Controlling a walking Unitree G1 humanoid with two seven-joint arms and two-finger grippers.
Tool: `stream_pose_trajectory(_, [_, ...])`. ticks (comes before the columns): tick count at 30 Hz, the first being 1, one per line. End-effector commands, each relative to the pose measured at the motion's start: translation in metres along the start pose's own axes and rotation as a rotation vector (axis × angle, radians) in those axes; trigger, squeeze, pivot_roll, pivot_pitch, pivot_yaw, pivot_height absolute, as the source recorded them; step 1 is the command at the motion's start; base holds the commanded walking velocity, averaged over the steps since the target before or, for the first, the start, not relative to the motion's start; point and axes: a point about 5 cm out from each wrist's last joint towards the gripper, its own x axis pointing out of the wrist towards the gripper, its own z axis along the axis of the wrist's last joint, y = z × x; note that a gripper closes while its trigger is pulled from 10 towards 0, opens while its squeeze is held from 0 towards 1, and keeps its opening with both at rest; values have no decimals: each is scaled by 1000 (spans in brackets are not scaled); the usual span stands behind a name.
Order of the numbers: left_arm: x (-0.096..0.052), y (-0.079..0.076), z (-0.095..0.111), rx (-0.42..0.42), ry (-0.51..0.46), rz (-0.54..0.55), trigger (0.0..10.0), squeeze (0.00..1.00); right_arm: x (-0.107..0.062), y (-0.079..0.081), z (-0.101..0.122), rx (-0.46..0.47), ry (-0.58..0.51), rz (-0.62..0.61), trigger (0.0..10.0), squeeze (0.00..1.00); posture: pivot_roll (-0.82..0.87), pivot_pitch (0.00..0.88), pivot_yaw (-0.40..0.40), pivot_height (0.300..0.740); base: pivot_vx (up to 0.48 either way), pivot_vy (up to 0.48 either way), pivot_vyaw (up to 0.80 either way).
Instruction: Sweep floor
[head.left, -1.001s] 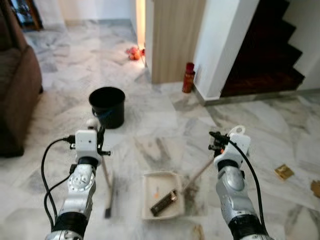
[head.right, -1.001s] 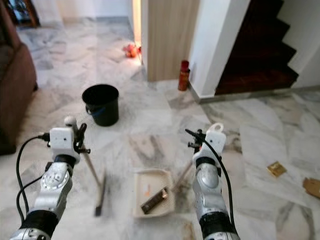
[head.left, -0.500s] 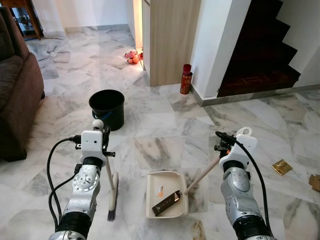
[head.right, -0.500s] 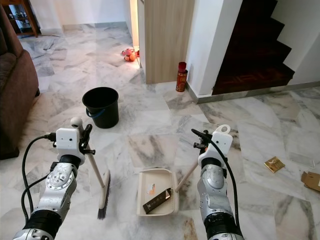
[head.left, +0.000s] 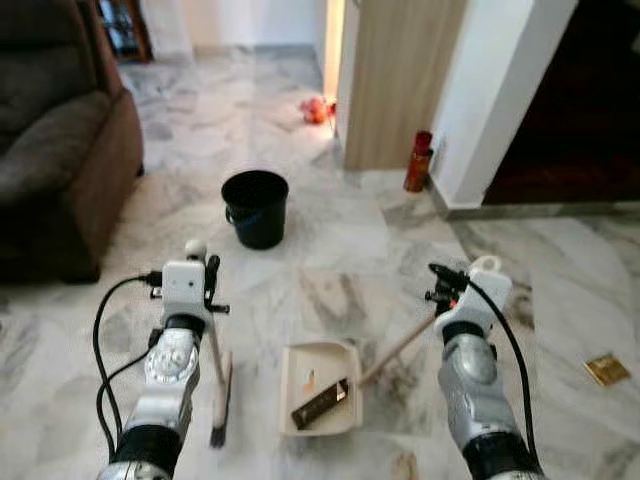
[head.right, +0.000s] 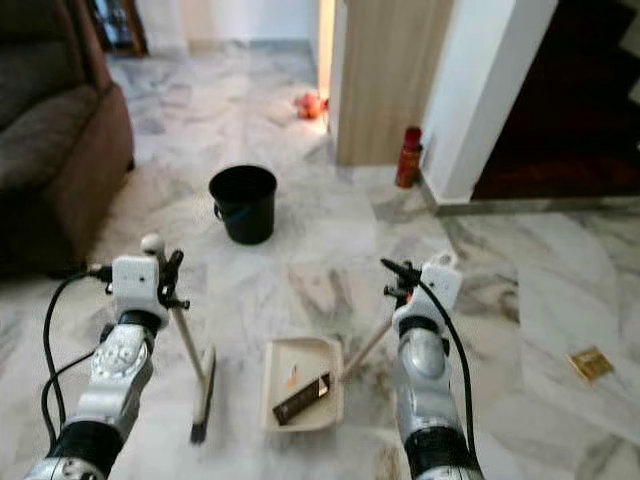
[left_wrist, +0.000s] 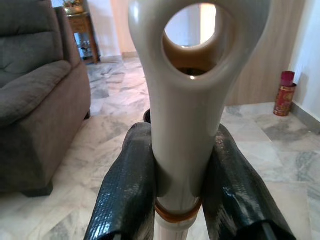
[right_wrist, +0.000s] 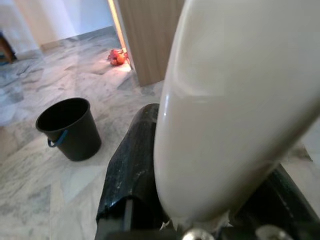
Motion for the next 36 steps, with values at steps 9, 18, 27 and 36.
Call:
stream_pose_trajectory(9, [5,1,9,22,-31,2,10000,0,4,4,12,23,-50,23,10000,0,-19,0,-25,740,108,0,435])
stream_pose_trajectory(18, [5,1,8,24,-27,4,10000,0,3,5,12,24,-46,32,10000,0,-17,0,-25,740,247,0,0])
stream_pose_trajectory(27, [5,1,10,22,-32,9,10000,0,4,7,13,12,-52,45,10000,0,-15,0,-26,740,272,0,270])
stream_pose_trajectory(36, [6,1,10,21,-34,11,10000,0,4,8,13,20,-48,51,10000,0,-18,0,-27,740,280,0,0])
